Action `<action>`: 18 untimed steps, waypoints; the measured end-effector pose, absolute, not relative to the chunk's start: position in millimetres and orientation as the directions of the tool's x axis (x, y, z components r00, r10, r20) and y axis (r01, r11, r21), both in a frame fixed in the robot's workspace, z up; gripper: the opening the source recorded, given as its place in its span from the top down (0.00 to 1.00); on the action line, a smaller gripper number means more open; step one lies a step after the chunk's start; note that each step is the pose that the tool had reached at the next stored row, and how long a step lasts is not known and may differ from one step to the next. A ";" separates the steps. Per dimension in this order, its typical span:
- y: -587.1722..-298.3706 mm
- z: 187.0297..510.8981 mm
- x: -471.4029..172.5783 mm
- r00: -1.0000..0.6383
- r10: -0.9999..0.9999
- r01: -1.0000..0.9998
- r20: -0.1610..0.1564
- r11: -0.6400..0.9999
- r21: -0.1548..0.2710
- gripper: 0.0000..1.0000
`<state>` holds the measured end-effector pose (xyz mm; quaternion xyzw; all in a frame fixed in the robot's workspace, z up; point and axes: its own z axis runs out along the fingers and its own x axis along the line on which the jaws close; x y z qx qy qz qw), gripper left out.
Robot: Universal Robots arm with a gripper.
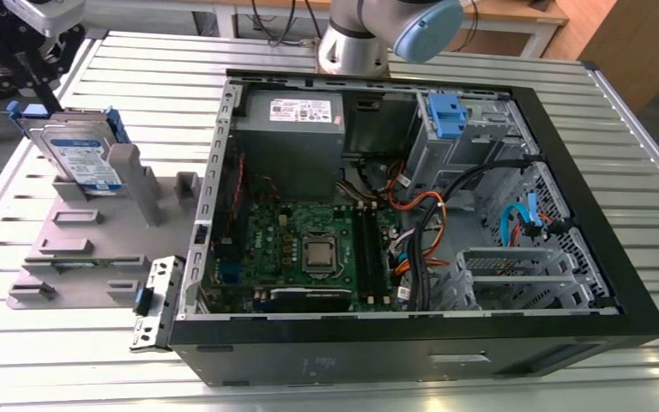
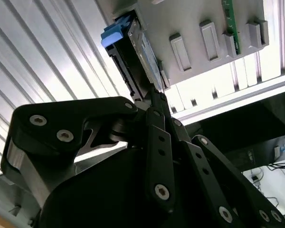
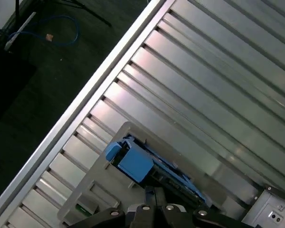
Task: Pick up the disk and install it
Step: 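Pick up the disk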
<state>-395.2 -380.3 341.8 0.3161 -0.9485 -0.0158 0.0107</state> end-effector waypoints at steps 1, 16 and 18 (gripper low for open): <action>-380.2 341.8 -395.2 -0.789 -0.614 -0.614 0.010 0.789 0.037 0.89; -380.2 340.7 -395.2 -0.595 -0.804 -0.803 0.010 0.595 0.037 0.89; -380.3 340.6 -395.2 -0.568 -0.823 -0.823 0.010 0.568 0.037 0.89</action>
